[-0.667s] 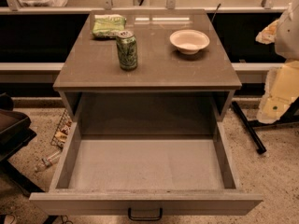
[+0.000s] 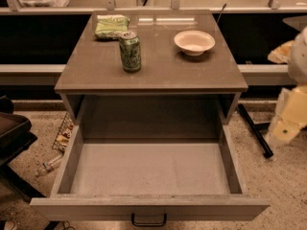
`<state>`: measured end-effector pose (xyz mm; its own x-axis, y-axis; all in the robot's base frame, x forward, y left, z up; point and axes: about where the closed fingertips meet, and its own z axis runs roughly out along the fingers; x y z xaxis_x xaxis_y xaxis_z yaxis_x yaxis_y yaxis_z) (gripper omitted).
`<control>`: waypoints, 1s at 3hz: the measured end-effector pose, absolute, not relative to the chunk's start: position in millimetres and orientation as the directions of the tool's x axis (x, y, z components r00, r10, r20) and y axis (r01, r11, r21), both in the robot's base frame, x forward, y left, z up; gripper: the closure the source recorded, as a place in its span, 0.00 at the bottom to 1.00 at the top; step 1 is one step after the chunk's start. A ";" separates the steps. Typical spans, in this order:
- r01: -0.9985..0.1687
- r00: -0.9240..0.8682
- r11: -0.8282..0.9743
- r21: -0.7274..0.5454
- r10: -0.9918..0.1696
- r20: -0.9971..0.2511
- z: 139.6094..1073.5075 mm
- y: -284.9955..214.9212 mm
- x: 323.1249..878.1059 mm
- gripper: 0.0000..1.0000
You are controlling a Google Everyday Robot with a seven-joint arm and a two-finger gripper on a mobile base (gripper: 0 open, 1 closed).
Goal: Close top drawer
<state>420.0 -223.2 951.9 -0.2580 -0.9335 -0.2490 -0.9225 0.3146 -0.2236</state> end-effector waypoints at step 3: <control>-0.868 -0.435 0.490 -0.077 -0.827 -0.355 820.9 -249.0 324.1 0.61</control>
Offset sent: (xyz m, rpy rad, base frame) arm -0.1109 -0.0384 -0.1638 0.1789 0.1359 -0.2256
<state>324.1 -249.0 820.9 -0.4354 -0.8272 -0.3551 -0.8683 0.4901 -0.0771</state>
